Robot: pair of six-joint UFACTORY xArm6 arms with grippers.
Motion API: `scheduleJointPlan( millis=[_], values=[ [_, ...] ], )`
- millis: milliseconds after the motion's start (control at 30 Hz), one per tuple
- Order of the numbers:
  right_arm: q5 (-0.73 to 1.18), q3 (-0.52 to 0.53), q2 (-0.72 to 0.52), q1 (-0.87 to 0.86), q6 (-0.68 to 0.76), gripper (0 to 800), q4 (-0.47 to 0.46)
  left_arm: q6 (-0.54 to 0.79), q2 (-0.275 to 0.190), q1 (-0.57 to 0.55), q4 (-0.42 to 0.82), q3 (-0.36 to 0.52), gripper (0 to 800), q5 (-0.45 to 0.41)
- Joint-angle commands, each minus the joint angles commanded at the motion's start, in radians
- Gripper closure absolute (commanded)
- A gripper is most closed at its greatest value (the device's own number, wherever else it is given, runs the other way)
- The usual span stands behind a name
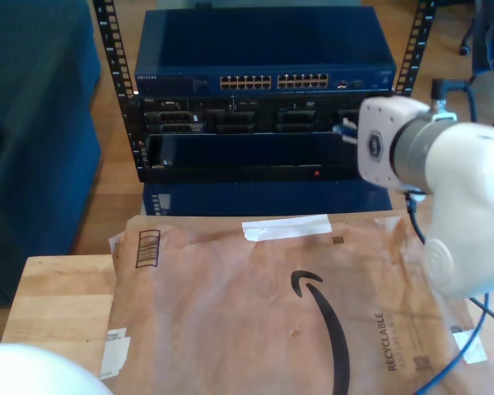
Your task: Grab the cable and plug it in
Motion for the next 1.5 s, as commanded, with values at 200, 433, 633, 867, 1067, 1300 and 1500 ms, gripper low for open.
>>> scheduleJointPlan(
  millis=[200, 433, 633, 867, 1067, 1300, 1500],
  values=[
    [-0.272, -0.087, 0.212, 0.002, -0.003, 800, -0.003, 0.000, 0.002, 0.000, 0.000, 0.000, 0, 0.000],
    [-0.657, -0.055, 0.336, 0.005, 0.000, 800, 0.029, 0.000, 0.000, 0.000, 0.000, 0.000, 0, 0.000],
    [-0.875, -0.077, 0.479, 0.051, -0.009, 800, 0.098, 0.000, 0.000, 0.000, 0.000, 0.000, 0, 0.000],
    [-0.859, -0.120, 0.534, 0.061, -0.012, 800, 0.160, 0.000, 0.000, 0.000, 0.000, 0.000, 0, 0.000],
    [-0.875, -0.247, 0.671, 0.144, -0.152, 800, 0.347, 0.000, 0.000, 0.000, 0.000, 0.000, 0, 0.000],
    [-0.985, -0.344, 0.786, 0.206, -0.298, 800, 0.534, 0.000, 0.000, 0.000, 0.000, 0.000, 0, 0.000],
    [-1.042, -0.483, 0.901, 0.253, -0.385, 800, 0.677, 0.000, 0.002, 0.000, 0.000, 0.000, 0, 0.000]
  ],
)
